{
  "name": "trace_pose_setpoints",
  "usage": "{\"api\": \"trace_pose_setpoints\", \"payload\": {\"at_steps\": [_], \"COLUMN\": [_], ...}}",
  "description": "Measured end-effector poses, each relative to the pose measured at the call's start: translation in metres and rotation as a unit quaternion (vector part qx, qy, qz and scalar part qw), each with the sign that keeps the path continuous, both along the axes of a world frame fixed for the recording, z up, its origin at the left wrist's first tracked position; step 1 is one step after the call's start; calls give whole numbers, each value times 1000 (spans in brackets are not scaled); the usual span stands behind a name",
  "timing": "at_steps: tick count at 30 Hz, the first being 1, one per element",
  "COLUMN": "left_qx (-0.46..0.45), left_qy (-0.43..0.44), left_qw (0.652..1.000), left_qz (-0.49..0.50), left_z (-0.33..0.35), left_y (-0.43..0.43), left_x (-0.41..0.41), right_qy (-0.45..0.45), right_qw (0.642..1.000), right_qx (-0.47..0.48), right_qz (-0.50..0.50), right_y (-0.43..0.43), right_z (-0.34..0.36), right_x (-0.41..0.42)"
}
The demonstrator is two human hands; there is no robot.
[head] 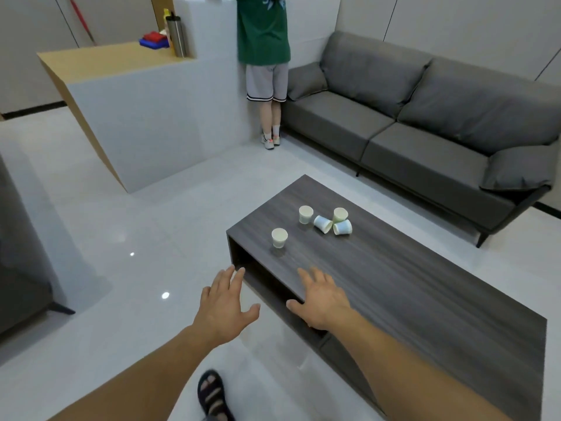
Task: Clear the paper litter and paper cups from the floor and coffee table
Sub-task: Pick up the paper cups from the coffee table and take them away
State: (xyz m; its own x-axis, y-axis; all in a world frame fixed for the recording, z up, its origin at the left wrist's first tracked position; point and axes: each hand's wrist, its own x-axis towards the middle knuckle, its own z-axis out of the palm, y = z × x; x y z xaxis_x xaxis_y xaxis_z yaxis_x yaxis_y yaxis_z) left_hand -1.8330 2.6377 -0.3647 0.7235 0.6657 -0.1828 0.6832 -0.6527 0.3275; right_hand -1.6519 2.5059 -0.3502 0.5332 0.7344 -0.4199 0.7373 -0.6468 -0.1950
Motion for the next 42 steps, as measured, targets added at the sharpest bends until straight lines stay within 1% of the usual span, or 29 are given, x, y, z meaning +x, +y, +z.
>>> {"api": "trace_pose_setpoints", "payload": {"at_steps": [6,10,16,22,29,31,34,37,39,41,42], "left_qx": [4,1,-20,-61,-109,-129,-157,-165,-174,-175,-180], "left_qy": [-20,-27,9,62,147,160,153,155,157,154,150], "left_qw": [999,998,995,988,969,961,954,947,941,936,932], "left_qz": [-26,-65,-98,-130,-167,-187,-203,-229,-245,-265,-277], "left_z": [-5,2,-10,-54,-139,-165,-203,-235,-251,-262,-265], "left_y": [130,204,278,331,379,386,390,392,395,400,402], "left_x": [66,103,160,208,272,292,319,336,345,354,359], "right_qy": [-8,-1,22,67,127,131,134,144,155,155,158], "right_qw": [999,997,993,985,969,967,964,963,959,946,932], "right_qx": [-2,-3,-23,-45,-88,-110,-131,-147,-137,-73,-22], "right_qz": [-40,-76,-118,-151,-194,-189,-190,-174,-192,-273,-326], "right_y": [109,168,229,278,326,332,336,339,344,355,364], "right_z": [-9,-11,-29,-87,-192,-222,-261,-289,-296,-296,-293], "right_x": [49,70,109,161,219,227,233,235,239,250,257]}}
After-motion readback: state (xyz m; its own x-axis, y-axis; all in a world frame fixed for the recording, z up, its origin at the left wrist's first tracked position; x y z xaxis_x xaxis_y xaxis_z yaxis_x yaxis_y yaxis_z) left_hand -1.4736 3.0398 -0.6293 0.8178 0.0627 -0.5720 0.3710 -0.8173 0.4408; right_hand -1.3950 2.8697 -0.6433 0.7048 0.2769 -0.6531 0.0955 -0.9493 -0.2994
